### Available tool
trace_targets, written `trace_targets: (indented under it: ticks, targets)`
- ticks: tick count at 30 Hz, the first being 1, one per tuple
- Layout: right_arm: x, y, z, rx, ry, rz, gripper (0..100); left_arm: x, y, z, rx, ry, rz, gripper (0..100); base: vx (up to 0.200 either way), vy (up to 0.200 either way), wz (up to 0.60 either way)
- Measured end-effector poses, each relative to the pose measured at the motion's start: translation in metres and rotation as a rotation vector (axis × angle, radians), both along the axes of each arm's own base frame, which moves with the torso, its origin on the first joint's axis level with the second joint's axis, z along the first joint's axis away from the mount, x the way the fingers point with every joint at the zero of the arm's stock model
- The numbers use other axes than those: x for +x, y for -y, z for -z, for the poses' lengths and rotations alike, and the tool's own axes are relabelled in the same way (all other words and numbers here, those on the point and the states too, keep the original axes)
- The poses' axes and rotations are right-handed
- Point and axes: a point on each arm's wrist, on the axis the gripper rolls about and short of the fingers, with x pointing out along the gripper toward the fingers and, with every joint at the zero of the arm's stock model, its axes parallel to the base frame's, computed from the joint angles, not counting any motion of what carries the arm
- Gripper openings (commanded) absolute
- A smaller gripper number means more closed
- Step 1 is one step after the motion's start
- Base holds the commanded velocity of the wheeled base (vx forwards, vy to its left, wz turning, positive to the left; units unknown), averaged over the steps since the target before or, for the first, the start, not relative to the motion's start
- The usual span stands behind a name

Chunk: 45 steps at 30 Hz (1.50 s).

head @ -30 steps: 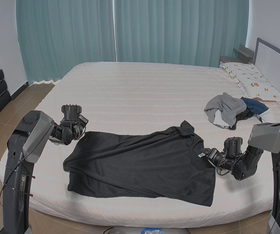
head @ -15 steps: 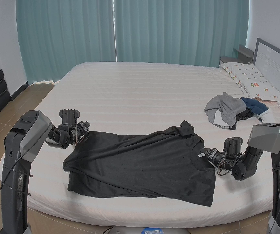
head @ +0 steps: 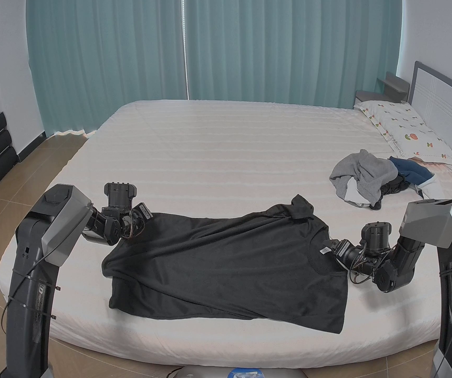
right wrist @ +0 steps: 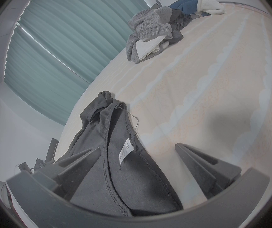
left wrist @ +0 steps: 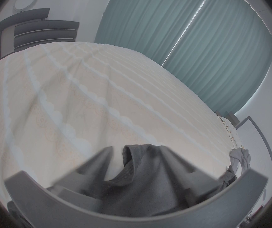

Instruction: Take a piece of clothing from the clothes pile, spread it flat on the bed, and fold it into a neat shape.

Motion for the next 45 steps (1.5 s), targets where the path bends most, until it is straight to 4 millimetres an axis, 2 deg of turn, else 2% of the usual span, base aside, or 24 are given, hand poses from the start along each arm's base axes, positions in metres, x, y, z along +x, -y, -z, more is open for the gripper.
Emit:
trace_targets:
  ticks: [7, 13, 23, 24, 37, 41, 45]
  targets:
    - [0.0, 0.0, 0.0, 0.0, 0.0, 0.0, 100, 0.018, -0.004, -0.013, 0.046, 0.116, -0.108, 0, 0.0, 0.0, 0.0]
    - [0.0, 0.0, 0.0, 0.0, 0.0, 0.001, 100, 0.037, -0.018, -0.03, 0.07, 0.241, -0.211, 0, 0.0, 0.0, 0.0]
    - [0.0, 0.0, 0.001, 0.0, 0.014, -0.001, 100, 0.052, -0.025, -0.031, 0.055, 0.379, -0.247, 0, 0.0, 0.0, 0.0]
    - [0.0, 0.0, 0.001, -0.001, 0.014, -0.002, 100, 0.052, -0.025, -0.029, 0.055, 0.376, -0.246, 100, 0.0, 0.0, 0.0]
    - [-0.001, 0.0, 0.002, 0.0, 0.013, 0.0, 100, 0.049, -0.03, -0.012, 0.049, 0.331, -0.26, 100, 0.0, 0.0, 0.0]
    - [-0.001, 0.0, 0.002, 0.001, 0.013, 0.0, 100, 0.036, -0.032, -0.007, 0.031, 0.269, -0.258, 100, 0.0, 0.0, 0.0]
    - [-0.001, 0.0, 0.002, 0.003, 0.016, 0.002, 100, 0.014, -0.033, -0.007, -0.002, 0.19, -0.241, 100, 0.0, 0.0, 0.0]
